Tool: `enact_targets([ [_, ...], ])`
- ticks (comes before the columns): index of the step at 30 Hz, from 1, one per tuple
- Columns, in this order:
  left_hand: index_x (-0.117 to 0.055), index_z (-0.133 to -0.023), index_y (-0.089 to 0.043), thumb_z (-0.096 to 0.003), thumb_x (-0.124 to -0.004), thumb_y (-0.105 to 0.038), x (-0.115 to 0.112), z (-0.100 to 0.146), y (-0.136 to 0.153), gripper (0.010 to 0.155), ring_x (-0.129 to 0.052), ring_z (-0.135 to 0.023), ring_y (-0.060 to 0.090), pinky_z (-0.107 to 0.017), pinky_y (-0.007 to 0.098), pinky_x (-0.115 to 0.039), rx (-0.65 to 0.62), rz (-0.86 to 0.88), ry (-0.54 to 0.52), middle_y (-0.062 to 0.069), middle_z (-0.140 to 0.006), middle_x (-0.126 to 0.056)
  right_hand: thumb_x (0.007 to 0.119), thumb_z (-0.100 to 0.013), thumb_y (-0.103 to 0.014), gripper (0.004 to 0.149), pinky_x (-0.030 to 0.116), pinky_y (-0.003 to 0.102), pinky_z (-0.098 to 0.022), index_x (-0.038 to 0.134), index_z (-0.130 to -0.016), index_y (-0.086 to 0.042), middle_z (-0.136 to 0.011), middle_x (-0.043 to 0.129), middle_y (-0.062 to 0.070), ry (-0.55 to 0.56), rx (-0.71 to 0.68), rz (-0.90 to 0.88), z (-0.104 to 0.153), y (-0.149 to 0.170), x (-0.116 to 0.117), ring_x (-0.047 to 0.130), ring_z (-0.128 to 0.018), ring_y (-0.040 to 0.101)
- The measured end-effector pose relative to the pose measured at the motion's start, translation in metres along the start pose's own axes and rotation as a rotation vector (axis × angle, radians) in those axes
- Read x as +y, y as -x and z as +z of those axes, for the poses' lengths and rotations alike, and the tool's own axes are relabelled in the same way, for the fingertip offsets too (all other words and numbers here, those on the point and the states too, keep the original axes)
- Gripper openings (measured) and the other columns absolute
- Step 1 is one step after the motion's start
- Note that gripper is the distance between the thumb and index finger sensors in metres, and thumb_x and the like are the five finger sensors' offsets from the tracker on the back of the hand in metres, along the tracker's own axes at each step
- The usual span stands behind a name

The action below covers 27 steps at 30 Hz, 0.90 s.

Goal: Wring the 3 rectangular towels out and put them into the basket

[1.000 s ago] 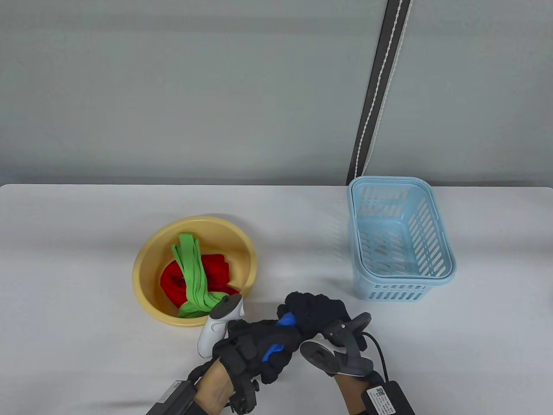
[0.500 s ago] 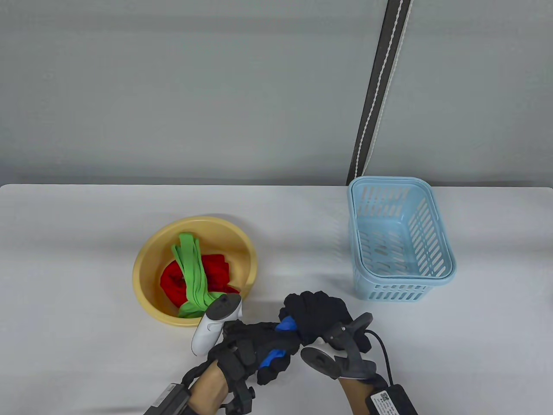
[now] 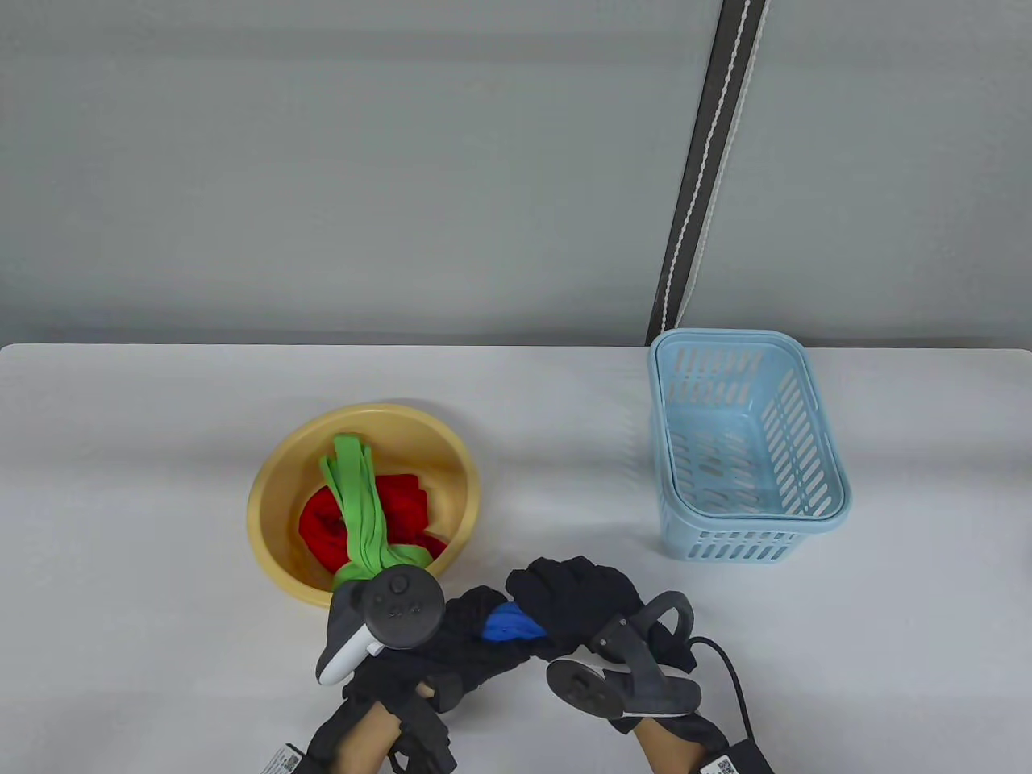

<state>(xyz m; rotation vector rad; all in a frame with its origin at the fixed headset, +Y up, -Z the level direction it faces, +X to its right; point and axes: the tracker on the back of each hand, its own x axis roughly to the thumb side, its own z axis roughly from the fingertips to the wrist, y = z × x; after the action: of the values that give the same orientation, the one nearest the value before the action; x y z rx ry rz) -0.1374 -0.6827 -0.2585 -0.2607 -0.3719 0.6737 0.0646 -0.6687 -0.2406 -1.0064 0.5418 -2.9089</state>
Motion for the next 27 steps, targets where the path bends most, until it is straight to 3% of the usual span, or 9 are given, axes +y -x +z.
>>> enact_targets([
  [5, -0.072, -0.102, -0.016, -0.0477, -0.086, -0.067, 0.019, 0.007, -0.004, 0.076, -0.103, -0.057, 0.035, -0.038, 0.048, -0.088, 0.014, -0.101, -0.120, 0.011, -0.084, -0.097, 0.094, -0.046, -0.046, 0.079, 0.081, 0.057, -0.053, 0.058, -0.111, -0.021, -0.103, 0.079, 0.013, 0.023, 0.077, -0.039, -0.001, 0.003, -0.010, 0.095, -0.078, 0.035],
  [8, -0.060, -0.111, -0.018, -0.0481, -0.083, -0.068, 0.038, 0.007, -0.012, 0.084, -0.097, -0.071, 0.040, -0.047, 0.054, -0.085, 0.009, -0.158, -0.126, 0.015, -0.100, -0.086, 0.093, -0.048, -0.044, 0.074, 0.082, 0.056, -0.052, 0.060, -0.110, -0.020, -0.101, 0.081, 0.012, 0.074, 0.152, -0.059, -0.003, 0.014, -0.021, 0.096, -0.076, 0.034],
  [10, -0.051, -0.115, -0.020, -0.0492, -0.081, -0.068, 0.053, 0.007, -0.015, 0.087, -0.091, -0.081, 0.044, -0.053, 0.058, -0.081, -0.004, -0.185, -0.162, 0.018, -0.109, -0.077, 0.091, -0.050, -0.045, 0.072, 0.081, 0.056, -0.052, 0.060, -0.110, -0.021, -0.102, 0.080, 0.012, 0.092, 0.216, -0.087, -0.003, 0.028, -0.029, 0.095, -0.076, 0.034],
  [13, -0.052, -0.114, -0.018, -0.0512, -0.080, -0.062, 0.084, 0.006, -0.016, 0.082, -0.088, -0.086, 0.046, -0.057, 0.062, -0.079, 0.029, -0.239, -0.270, 0.018, -0.111, -0.074, 0.089, -0.052, -0.045, 0.071, 0.079, 0.058, -0.054, 0.058, -0.112, -0.020, -0.103, 0.078, 0.015, 0.118, 0.363, -0.135, -0.003, 0.064, -0.046, 0.093, -0.079, 0.037],
  [16, -0.054, -0.113, -0.019, -0.0514, -0.080, -0.060, 0.112, -0.001, -0.009, 0.079, -0.085, -0.089, 0.047, -0.059, 0.063, -0.077, 0.092, -0.309, -0.304, 0.017, -0.113, -0.072, 0.087, -0.054, -0.045, 0.071, 0.076, 0.060, -0.057, 0.057, -0.113, -0.020, -0.105, 0.076, 0.016, 0.103, 0.510, -0.188, -0.002, 0.108, -0.059, 0.090, -0.082, 0.040],
  [21, -0.054, -0.114, -0.019, -0.0516, -0.081, -0.059, 0.136, -0.023, 0.019, 0.078, -0.083, -0.092, 0.047, -0.061, 0.065, -0.074, 0.259, -0.319, -0.264, 0.017, -0.115, -0.069, 0.086, -0.055, -0.046, 0.071, 0.071, 0.064, -0.061, 0.056, -0.114, -0.020, -0.108, 0.072, 0.018, 0.047, 0.728, -0.201, 0.007, 0.168, -0.063, 0.083, -0.089, 0.045],
  [27, -0.052, -0.115, -0.017, -0.0517, -0.080, -0.061, 0.131, -0.052, 0.062, 0.082, -0.086, -0.087, 0.048, -0.059, 0.063, -0.076, 0.507, -0.286, -0.143, 0.020, -0.113, -0.072, 0.085, -0.055, -0.046, 0.072, 0.066, 0.068, -0.063, 0.055, -0.114, -0.017, -0.110, 0.070, 0.022, -0.022, 0.886, -0.157, 0.015, 0.207, -0.049, 0.077, -0.094, 0.050],
])
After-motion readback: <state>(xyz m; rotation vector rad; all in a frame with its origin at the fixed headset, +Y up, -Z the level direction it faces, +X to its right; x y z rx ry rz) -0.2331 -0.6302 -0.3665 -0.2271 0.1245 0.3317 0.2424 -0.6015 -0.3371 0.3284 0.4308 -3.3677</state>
